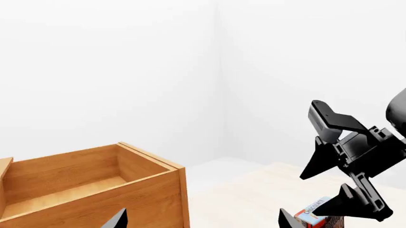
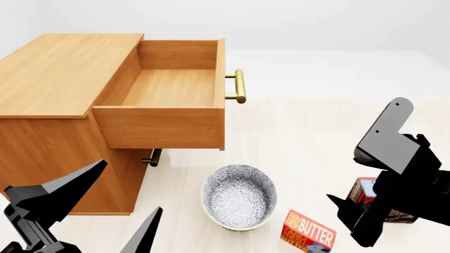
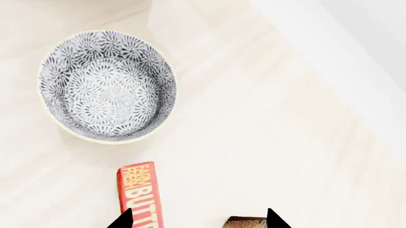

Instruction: Put the butter at the back in the top drawer of the cabinet and close it.

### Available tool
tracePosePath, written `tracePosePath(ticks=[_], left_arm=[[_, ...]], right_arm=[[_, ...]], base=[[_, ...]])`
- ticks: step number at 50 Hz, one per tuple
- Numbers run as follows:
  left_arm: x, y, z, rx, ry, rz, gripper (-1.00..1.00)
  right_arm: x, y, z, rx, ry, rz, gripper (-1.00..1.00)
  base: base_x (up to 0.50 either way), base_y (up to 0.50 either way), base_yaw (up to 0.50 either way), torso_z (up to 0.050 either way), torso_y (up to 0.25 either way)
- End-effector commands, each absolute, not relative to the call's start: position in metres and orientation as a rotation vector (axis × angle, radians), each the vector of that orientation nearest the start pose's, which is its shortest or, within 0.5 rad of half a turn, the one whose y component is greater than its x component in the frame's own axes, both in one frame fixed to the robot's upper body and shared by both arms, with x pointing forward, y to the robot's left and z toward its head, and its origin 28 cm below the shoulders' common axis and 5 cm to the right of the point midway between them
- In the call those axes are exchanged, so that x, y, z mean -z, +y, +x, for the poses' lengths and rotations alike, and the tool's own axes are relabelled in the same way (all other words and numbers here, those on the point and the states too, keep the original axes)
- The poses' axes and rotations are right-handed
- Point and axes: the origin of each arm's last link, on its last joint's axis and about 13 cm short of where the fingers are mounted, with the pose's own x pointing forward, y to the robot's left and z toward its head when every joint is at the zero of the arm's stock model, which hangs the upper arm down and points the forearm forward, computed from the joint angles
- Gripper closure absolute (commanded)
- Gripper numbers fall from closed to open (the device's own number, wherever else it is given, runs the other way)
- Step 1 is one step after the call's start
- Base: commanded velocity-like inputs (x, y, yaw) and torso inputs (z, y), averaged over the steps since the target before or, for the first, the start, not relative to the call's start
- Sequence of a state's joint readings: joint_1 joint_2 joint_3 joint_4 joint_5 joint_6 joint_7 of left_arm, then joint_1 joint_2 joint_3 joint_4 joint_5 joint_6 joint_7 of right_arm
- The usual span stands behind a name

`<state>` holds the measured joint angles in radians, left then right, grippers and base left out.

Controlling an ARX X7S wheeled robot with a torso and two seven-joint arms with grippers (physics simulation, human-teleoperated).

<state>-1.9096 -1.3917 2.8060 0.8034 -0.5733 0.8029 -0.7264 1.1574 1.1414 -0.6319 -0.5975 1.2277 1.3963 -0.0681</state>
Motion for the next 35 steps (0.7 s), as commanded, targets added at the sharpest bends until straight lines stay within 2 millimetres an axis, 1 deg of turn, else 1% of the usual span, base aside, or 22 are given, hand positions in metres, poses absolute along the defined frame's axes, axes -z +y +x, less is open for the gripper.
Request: tracePosePath(ticks=[1, 13, 31, 35], left_arm=[[-0.188, 0.267, 0.111, 0.651, -0.276, -0.018, -1.0], [-0.186, 0.267, 0.113, 0.652, -0.266, -0.022, -1.0], [-0.183, 0.267, 0.114, 0.663, -0.254, -0.036, -1.0], [-0.183, 0.266, 0.116, 0.665, -0.246, -0.034, -1.0]], right_arm=[[-0.285, -0.218, 0.232, -0.652, 0.79, -0.755, -1.0], [-0.283, -0.216, 0.246, -0.76, 0.888, -0.756, -1.0], [-0.26, -0.217, 0.256, -0.789, 0.916, -0.724, -1.0], [-0.251, -0.217, 0.258, -0.801, 0.92, -0.711, -1.0]], base=[[0.0, 0.0, 0.0, 0.0, 0.0], [0.0, 0.0, 0.0, 0.0, 0.0], [0.0, 0.0, 0.0, 0.0, 0.0], [0.0, 0.0, 0.0, 0.0, 0.0]])
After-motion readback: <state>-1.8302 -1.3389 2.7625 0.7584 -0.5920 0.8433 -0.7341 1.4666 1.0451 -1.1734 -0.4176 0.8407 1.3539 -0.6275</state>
